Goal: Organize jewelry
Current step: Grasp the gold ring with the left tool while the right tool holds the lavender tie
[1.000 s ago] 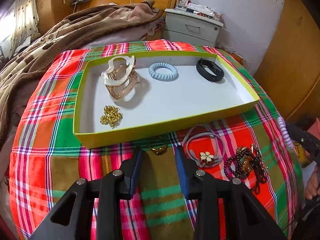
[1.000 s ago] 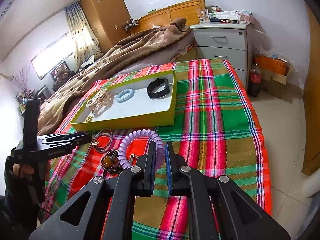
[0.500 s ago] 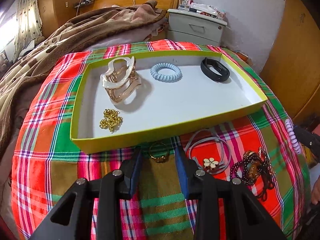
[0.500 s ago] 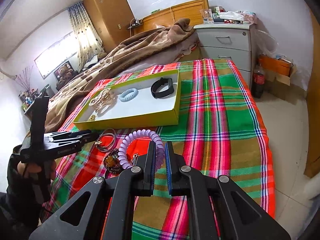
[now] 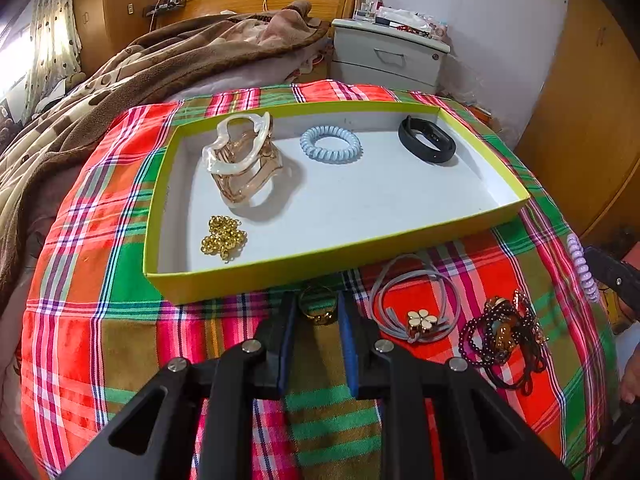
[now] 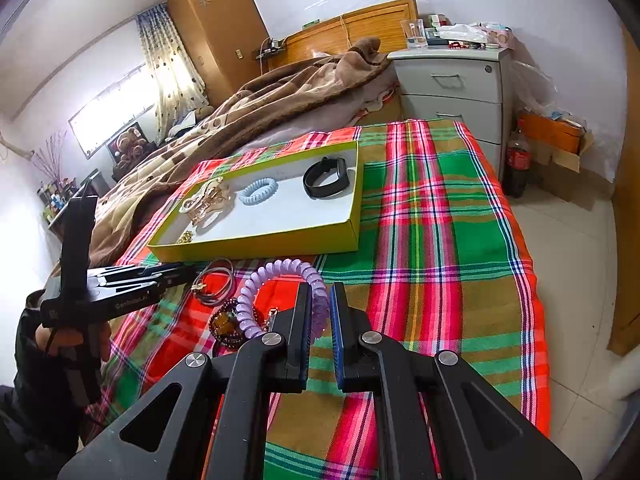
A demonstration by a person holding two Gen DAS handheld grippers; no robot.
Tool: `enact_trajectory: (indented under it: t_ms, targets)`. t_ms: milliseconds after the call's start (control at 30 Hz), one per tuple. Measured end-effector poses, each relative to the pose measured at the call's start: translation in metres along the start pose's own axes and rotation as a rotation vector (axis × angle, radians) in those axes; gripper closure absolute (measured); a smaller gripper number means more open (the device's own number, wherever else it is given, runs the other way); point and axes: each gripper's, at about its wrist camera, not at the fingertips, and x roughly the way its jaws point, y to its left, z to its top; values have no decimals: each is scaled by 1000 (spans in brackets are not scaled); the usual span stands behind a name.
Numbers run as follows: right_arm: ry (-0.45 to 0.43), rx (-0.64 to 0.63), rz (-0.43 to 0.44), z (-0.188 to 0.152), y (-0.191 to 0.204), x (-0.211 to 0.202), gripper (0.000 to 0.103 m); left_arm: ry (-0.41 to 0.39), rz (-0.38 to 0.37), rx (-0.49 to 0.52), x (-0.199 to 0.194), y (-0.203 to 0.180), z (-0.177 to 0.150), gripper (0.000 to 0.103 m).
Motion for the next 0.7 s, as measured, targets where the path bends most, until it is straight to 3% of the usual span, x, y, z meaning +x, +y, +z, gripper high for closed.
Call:
enact_trajectory:
  t_ms: [700]
  targets:
    - [-28,-31,-21,17,23,-7,94,-91,-24,23,-45,6,3,81]
